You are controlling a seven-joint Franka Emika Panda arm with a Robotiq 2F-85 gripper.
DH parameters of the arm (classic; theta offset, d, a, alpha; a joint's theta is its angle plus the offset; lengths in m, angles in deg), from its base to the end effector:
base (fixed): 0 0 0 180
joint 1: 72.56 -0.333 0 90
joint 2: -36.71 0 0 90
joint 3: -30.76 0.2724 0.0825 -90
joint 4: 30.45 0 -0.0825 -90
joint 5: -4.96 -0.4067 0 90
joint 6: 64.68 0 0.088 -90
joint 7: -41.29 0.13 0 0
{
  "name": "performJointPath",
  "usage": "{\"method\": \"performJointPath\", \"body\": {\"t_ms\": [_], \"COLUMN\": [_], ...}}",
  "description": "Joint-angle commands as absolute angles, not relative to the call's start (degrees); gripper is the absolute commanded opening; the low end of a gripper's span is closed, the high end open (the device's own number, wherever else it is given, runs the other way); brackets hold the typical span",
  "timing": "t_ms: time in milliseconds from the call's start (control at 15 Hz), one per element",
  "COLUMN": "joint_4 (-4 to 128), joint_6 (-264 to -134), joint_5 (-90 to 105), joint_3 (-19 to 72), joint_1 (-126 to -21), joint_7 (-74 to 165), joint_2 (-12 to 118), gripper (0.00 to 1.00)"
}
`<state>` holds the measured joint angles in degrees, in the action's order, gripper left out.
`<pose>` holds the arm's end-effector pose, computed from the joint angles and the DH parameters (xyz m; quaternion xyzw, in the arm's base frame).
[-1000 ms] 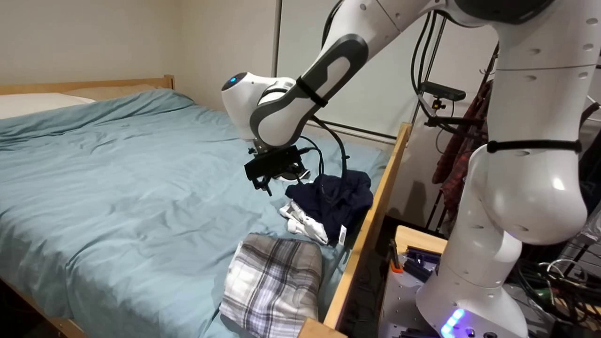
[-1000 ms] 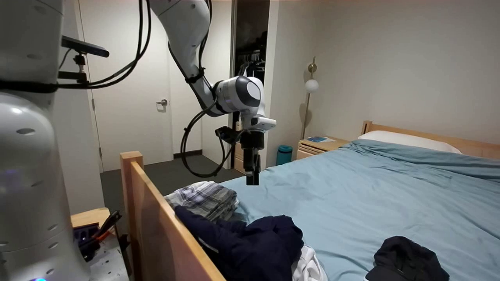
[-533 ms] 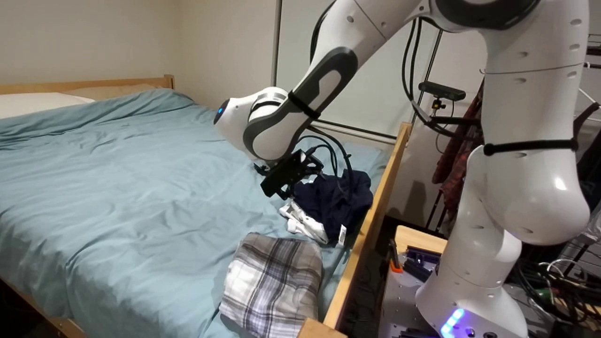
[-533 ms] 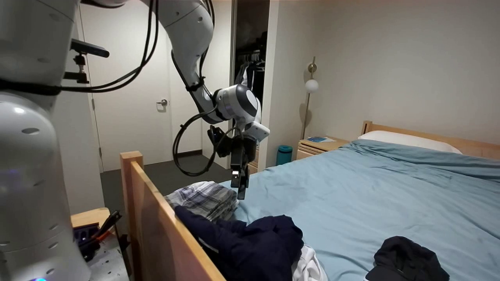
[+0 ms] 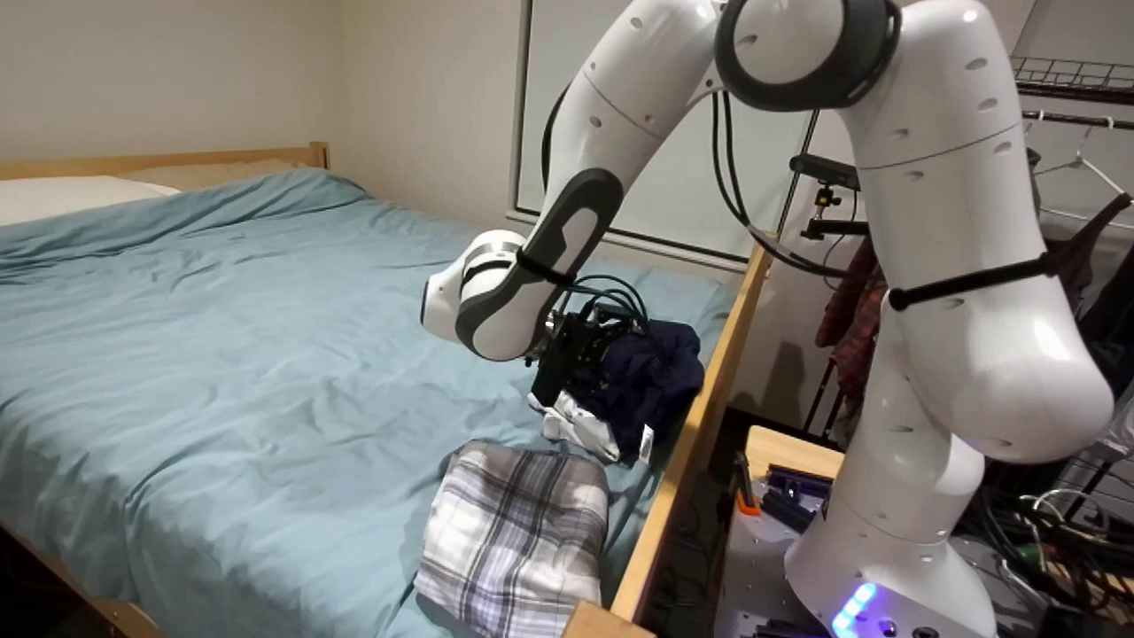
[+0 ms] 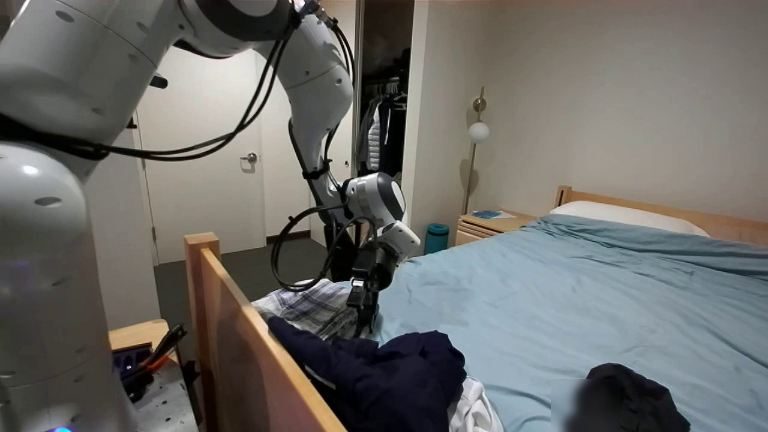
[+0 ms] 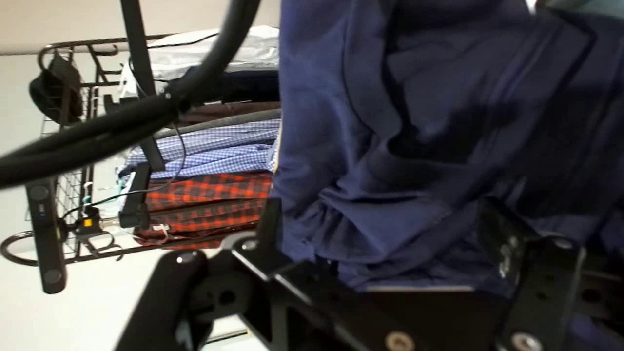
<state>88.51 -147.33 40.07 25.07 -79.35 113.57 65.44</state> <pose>0.4343 -0.0775 0.1166 0.7183 -0.3658 -0.2348 0.5432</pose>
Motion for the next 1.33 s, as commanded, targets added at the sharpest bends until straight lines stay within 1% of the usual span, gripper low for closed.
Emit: {"method": "performJointPath", "body": {"t_ms": [0, 333, 400, 467, 600, 800, 1067, 1133, 1200, 1267], "joint_4": [88.17, 88.24, 88.26, 88.27, 88.49, 88.73, 89.26, 89.33, 89.52, 89.77], "joint_6": [-142.76, -145.12, -145.7, -146.12, -147.76, -150.99, -156.54, -157.91, -159.07, -159.99], "joint_5": [41.67, 41.19, 40.95, 40.94, 40.67, 40.43, 39.46, 39.16, 39.18, 39.38], "joint_3": [24.01, 23.45, 23.48, 23.42, 23.56, 23.63, 23.8, 23.78, 23.76, 23.82], "joint_1": [-78.0, -76.42, -76.1, -75.92, -75.64, -75.49, -75.57, -75.81, -76.04, -76.41], "joint_7": [114.08, 116.2, 116.57, 117.06, 117.83, 119.08, 121.51, 122.79, 123.93, 125.32], "joint_2": [65.8, 66.14, 66.38, 66.62, 66.89, 67.17, 66.13, 65.65, 65.19, 64.42], "gripper": [1.0, 1.0, 0.97, 0.74, 0.7, 0.48, 0.23, 0.66, 0.62, 0.64]}}
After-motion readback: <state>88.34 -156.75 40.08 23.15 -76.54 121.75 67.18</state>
